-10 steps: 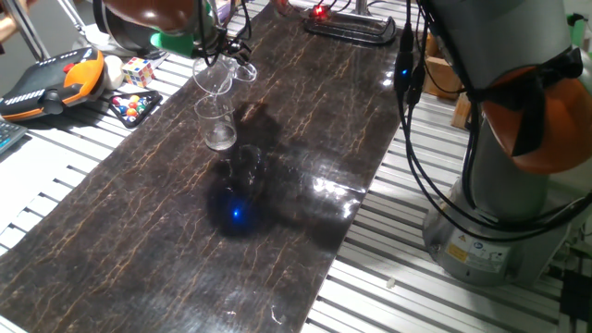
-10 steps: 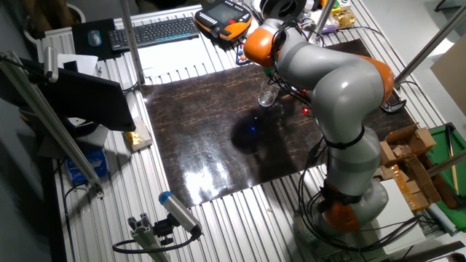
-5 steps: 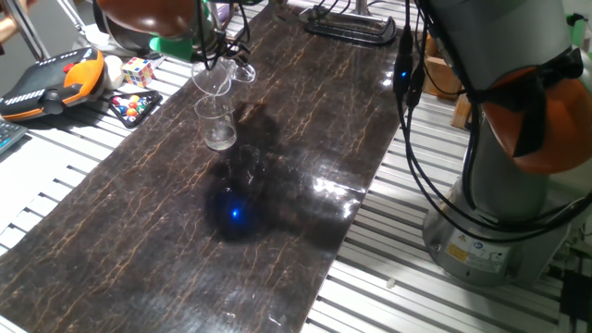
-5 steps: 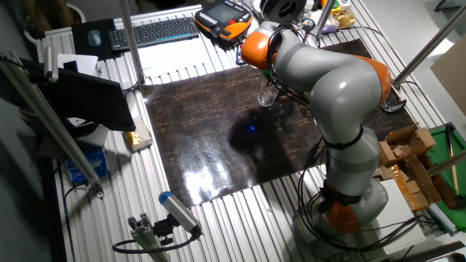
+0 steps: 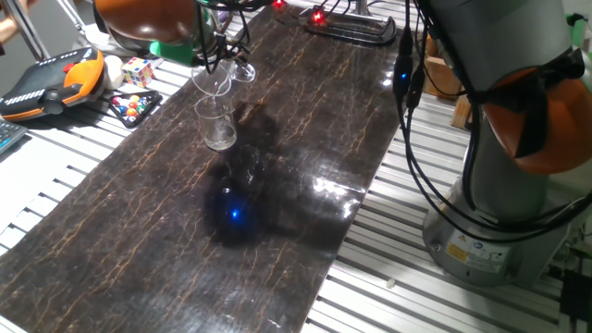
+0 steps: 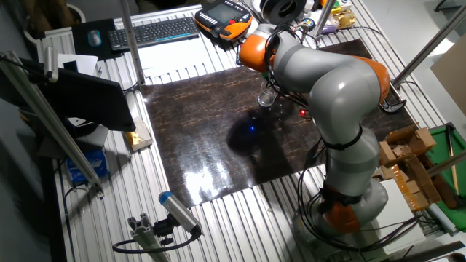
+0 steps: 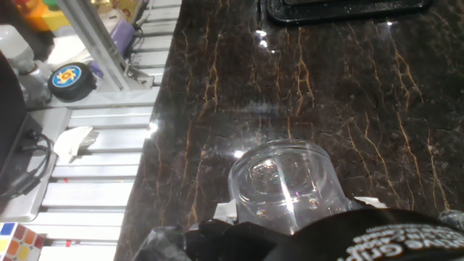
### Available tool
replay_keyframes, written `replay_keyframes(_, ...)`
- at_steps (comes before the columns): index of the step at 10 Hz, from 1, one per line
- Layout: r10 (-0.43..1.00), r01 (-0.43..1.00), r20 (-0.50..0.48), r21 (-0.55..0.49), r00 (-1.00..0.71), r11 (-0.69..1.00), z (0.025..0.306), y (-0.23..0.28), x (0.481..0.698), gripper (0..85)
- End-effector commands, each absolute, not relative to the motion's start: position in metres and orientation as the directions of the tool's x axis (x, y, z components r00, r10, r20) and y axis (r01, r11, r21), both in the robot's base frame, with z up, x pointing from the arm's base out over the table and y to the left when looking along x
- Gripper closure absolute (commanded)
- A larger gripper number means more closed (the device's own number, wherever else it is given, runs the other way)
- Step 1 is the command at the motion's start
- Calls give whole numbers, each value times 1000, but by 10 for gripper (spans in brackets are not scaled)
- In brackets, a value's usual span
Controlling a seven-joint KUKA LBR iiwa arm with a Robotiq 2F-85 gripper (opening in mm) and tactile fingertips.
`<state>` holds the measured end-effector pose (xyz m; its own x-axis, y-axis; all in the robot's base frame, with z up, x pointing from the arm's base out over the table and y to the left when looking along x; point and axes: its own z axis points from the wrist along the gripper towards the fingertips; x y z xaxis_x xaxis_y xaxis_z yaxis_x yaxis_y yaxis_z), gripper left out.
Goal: Pour the water from one cup into another empty cup
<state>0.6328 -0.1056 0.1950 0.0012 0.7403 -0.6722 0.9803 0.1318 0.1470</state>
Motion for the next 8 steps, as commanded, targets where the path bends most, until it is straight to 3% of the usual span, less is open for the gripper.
replay_keyframes(1, 737, 980, -676, 146, 0, 134, 195, -106, 633, 843)
replay_keyframes(8, 726, 980, -687, 146, 0, 138, 197, -106, 632, 843)
